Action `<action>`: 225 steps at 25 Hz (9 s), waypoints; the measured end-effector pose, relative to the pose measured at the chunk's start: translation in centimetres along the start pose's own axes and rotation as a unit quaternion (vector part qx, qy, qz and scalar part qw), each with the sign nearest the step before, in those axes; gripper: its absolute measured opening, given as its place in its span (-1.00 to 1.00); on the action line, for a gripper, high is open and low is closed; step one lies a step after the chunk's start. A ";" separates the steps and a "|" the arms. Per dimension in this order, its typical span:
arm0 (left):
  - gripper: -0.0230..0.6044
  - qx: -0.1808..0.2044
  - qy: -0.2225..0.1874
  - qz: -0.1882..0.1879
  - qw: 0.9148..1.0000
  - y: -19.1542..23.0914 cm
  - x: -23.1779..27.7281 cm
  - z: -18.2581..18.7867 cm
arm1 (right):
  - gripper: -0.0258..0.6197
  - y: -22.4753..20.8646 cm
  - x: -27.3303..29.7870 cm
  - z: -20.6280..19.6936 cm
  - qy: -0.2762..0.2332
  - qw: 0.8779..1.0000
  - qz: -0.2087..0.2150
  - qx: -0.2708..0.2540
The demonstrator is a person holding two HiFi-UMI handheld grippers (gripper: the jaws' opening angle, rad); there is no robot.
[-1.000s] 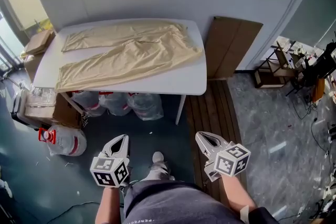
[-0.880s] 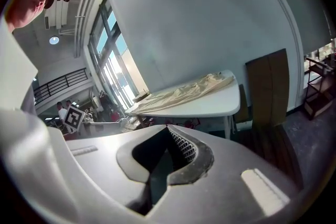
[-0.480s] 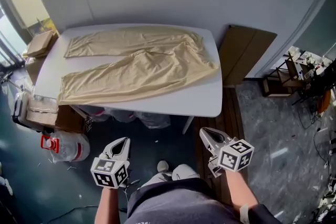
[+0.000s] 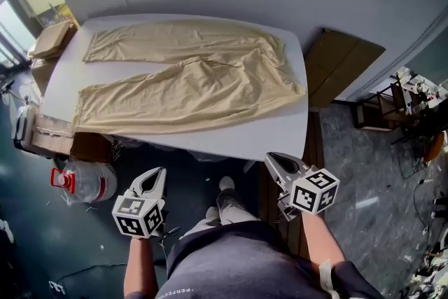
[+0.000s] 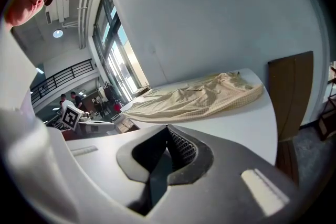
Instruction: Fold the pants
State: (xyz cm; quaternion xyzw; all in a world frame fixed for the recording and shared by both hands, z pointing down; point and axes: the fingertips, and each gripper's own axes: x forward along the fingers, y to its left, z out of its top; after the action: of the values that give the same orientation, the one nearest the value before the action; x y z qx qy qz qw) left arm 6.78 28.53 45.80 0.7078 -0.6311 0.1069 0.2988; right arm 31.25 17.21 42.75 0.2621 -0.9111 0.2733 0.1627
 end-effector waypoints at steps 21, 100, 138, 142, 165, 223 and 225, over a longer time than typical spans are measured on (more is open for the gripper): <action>-0.79 0.008 0.051 0.069 0.996 6.3 8.4 4.1 | -0.69 -8.7 8.7 3.9 0.080 0.996 0.026 -0.020; -0.62 0.289 0.279 -0.127 0.907 11.9 9.8 1.4 | -0.84 -13.6 12.0 3.9 0.103 0.970 -0.216 0.045; -0.90 0.333 0.192 0.002 0.923 17.1 12.6 18.9 | -0.85 -9.8 13.4 13.4 0.051 0.972 -0.229 -0.017; -0.90 0.342 0.185 -0.011 0.921 19.0 14.2 21.2 | -0.85 -9.9 15.4 15.5 0.050 0.967 -0.248 -0.020; -0.90 0.347 0.168 -0.017 0.923 23.0 22.5 31.4 | -0.85 -12.5 21.2 23.7 0.037 0.958 -0.283 -0.041; -0.64 0.233 0.145 0.069 0.959 32.1 38.9 37.4 | -0.70 -27.7 34.6 32.4 -0.052 0.962 -0.267 0.030; -0.67 0.235 0.133 0.088 0.959 32.5 38.3 38.2 | -0.70 -27.0 34.3 32.7 -0.050 0.965 -0.258 0.022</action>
State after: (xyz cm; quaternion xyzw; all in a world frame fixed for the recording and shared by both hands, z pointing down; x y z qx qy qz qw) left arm -26.01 -25.37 44.93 0.6787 -0.6027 0.3715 0.1950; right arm 13.76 -34.46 42.93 0.5050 -0.8135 0.2282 0.1761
